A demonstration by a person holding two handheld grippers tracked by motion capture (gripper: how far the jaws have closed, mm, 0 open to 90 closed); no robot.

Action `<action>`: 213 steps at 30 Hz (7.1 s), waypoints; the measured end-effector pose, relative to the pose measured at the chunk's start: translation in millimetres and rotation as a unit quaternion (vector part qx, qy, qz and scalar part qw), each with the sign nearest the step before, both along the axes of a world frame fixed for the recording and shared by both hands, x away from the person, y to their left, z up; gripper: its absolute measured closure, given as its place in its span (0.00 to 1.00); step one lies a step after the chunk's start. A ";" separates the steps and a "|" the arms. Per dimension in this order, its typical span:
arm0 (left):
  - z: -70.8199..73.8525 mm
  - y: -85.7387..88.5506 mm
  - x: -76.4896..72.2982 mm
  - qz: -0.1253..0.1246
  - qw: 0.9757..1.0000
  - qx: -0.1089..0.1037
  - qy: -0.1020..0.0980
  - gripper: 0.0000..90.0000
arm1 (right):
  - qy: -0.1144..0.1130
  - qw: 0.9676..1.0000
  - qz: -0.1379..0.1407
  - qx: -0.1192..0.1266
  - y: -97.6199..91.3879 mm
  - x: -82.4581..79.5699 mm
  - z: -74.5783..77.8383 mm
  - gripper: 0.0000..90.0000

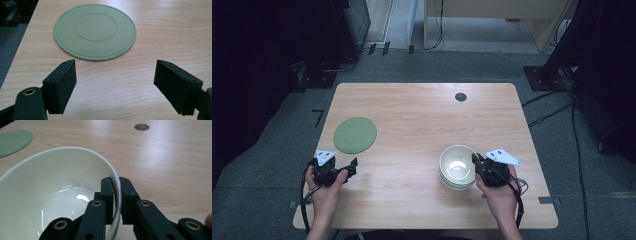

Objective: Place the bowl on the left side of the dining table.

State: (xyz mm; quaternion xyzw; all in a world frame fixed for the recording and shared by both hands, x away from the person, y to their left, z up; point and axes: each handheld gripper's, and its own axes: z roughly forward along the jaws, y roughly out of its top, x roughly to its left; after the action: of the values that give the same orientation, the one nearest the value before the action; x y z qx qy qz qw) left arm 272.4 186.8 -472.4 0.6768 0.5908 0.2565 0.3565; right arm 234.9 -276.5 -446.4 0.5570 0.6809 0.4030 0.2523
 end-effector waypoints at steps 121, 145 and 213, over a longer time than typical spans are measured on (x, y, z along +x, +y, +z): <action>61.0 -54.3 -33.9 -0.153 0.979 -0.132 -0.030 0.61 | -0.200 0.972 0.118 -0.039 189.1 -9.5 36.6 0.94; 56.4 -37.9 -37.1 -0.168 0.978 -0.098 -0.081 0.94 | -0.235 0.963 0.126 -0.049 215.8 -26.3 31.0 0.92; 42.1 15.1 -20.3 -0.125 0.982 -0.108 -0.086 0.94 | -0.102 0.993 0.015 0.059 -0.9 2.1 20.7 0.25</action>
State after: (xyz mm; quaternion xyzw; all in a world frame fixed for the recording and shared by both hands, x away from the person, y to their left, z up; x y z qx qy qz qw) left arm 252.2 201.9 -430.2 0.6785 0.4925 0.2020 0.5062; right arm 237.0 -277.4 -425.7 0.5165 0.6348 0.5011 0.2813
